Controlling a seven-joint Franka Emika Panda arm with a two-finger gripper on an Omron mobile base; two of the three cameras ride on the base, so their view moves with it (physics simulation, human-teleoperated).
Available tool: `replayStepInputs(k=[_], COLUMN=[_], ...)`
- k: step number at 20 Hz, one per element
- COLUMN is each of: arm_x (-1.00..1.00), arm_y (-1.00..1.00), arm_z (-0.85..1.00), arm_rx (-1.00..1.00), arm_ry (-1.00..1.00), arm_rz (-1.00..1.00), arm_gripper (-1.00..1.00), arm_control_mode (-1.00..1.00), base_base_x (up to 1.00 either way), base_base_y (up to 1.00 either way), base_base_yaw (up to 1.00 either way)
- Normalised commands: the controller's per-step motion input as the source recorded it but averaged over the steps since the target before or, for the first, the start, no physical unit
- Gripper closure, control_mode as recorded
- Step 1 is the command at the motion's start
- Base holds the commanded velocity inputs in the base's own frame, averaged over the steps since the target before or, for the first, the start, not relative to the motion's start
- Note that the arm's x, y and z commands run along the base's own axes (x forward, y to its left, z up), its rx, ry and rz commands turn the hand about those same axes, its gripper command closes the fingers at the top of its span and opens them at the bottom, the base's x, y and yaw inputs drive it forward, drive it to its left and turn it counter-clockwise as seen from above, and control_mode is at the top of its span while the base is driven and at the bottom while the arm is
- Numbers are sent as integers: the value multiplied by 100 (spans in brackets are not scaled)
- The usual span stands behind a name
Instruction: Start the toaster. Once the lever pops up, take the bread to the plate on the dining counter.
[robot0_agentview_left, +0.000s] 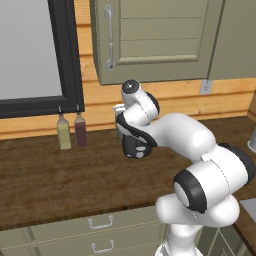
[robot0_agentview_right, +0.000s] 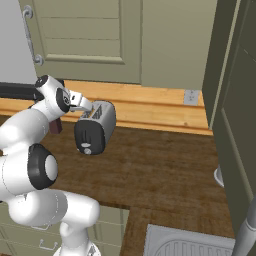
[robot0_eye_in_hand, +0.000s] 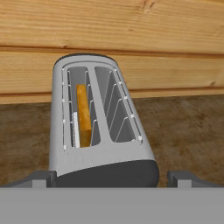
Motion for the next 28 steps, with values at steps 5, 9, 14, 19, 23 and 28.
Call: replayStepInputs(k=[5, 9, 14, 19, 23, 28], arm_x=[0, 0, 0, 0, 0, 0], arm_y=[0, 0, 0, 0, 0, 0], arm_z=[0, 0, 0, 0, 0, 0], arm_rx=[0, 0, 0, 0, 0, 0], arm_ry=[0, 0, 0, 0, 0, 0], arm_rz=[0, 0, 0, 0, 0, 0], arm_gripper=[-100, -100, -100, -100, -100, -100], arm_control_mode=[-100, -100, -100, -100, -100, -100], base_base_x=[0, 0, 0, 0, 0, 0], base_base_y=[0, 0, 0, 0, 0, 0], base_base_yaw=[0, 0, 0, 0, 0, 0])
